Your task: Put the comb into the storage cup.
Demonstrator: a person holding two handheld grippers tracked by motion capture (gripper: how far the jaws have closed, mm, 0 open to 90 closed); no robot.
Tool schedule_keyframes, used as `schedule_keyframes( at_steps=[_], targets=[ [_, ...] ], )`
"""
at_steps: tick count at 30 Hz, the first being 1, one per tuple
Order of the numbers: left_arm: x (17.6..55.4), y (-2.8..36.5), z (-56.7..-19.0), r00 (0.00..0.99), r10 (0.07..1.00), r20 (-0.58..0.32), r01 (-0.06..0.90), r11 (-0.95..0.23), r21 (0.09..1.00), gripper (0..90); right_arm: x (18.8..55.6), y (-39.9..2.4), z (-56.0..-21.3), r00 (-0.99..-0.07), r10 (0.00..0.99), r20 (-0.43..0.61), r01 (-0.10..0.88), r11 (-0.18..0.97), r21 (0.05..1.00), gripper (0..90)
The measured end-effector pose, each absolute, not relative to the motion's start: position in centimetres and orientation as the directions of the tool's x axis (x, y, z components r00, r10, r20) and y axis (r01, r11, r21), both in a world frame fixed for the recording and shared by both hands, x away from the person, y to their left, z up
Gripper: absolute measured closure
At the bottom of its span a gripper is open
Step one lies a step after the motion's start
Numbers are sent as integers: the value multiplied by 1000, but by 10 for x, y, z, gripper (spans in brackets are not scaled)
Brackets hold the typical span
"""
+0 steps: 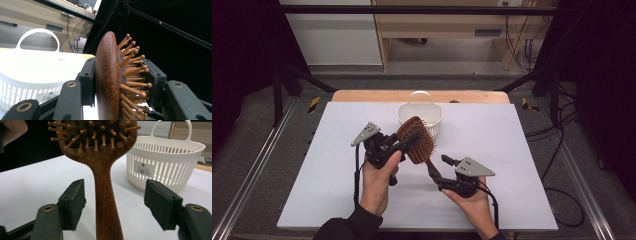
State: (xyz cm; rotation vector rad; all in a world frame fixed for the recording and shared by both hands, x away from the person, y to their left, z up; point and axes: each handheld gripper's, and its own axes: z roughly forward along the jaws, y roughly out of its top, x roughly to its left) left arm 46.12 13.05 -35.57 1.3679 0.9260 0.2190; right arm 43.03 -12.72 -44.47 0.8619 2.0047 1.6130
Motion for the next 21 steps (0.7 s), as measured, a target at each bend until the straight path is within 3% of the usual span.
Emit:
schedule_keyframes(
  at_steps=[3,6,9,21],
  targets=[
    [460,134,-354,639,642,-423,355,242,903,518,429,-131,-443,-707,706,46,189,125,974,256],
    [459,137,-353,636,647,-422,344,251,905,518,425,-136,-443,-666,746,9,138,111,984,146],
    [459,140,-351,633,650,-421,338,257,905,518,422,-141,-444,-628,777,-44,81,121,989,125],
    [456,137,-339,637,666,-388,306,244,920,518,421,-177,-448,-599,801,1,120,89,989,74]
  ],
)
